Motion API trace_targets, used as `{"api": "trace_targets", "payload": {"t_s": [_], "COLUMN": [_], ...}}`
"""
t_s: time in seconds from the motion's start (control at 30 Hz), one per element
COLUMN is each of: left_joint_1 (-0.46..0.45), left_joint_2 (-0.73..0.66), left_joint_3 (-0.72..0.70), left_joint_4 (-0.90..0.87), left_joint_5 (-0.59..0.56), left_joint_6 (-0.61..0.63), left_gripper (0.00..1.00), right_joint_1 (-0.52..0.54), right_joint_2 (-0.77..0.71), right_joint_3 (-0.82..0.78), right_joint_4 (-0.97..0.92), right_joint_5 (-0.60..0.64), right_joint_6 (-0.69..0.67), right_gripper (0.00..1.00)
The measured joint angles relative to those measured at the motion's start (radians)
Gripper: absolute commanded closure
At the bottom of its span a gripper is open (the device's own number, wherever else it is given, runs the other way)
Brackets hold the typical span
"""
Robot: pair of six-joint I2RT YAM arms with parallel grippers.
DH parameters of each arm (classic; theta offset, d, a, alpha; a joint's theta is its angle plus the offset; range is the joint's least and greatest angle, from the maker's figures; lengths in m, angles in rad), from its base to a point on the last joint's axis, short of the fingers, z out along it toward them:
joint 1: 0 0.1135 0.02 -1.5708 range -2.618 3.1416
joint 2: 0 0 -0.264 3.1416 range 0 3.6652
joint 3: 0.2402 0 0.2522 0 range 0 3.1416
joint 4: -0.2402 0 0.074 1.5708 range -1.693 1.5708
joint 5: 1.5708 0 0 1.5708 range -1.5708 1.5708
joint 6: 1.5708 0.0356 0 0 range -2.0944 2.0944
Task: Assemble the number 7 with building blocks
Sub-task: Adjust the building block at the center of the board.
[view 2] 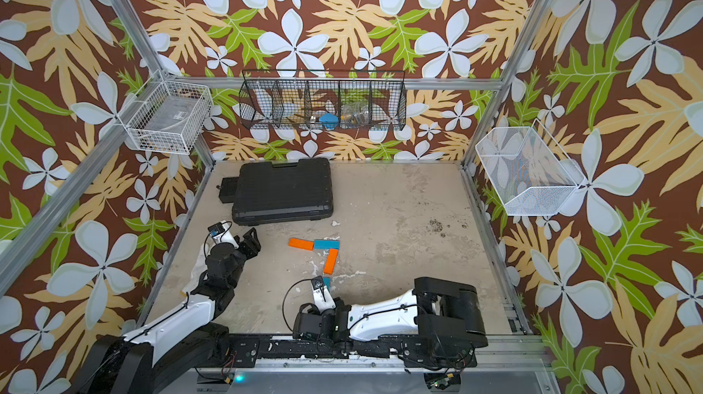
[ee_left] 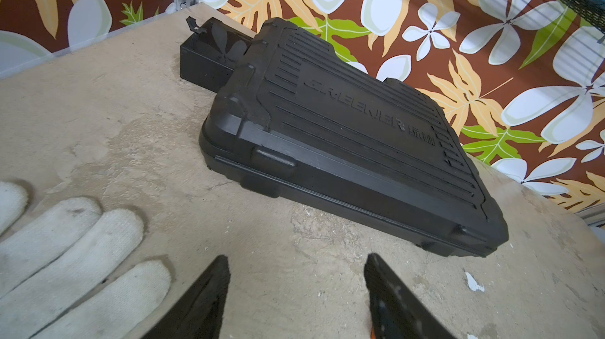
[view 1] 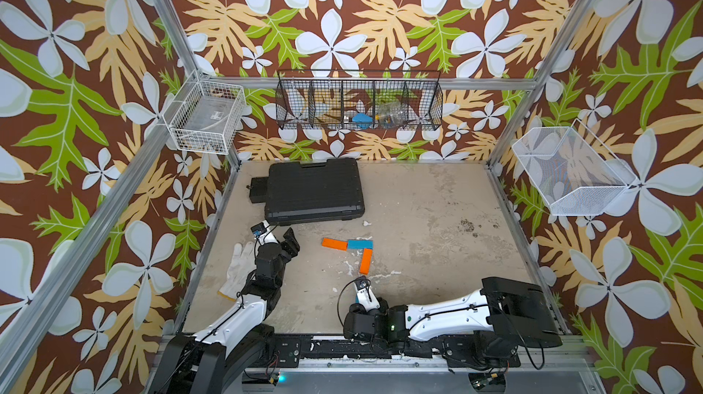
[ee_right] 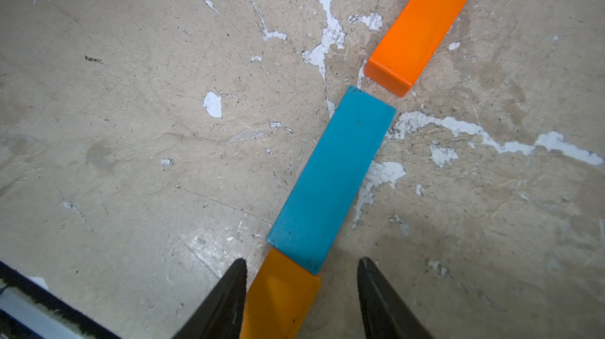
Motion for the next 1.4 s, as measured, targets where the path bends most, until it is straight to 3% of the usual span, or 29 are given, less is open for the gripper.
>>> {"api": "trace_targets", "payload": {"t_s": [1.4], "left_joint_1": [0.000], "left_joint_2": [0.024], "left_joint_3": [0.013], "left_joint_4": [-0.001], "left_joint_5": [0.001], "left_joint_6": [0.000], "left_gripper": [0.32], "right_joint_1": [-0.052], "right_joint_2": [0.025], "right_joint_3": [0.002], "right_joint_4": [0.042], "right_joint_5": [-0.011], "right_joint_6": [-0.039], "right_gripper": [0.50]}}
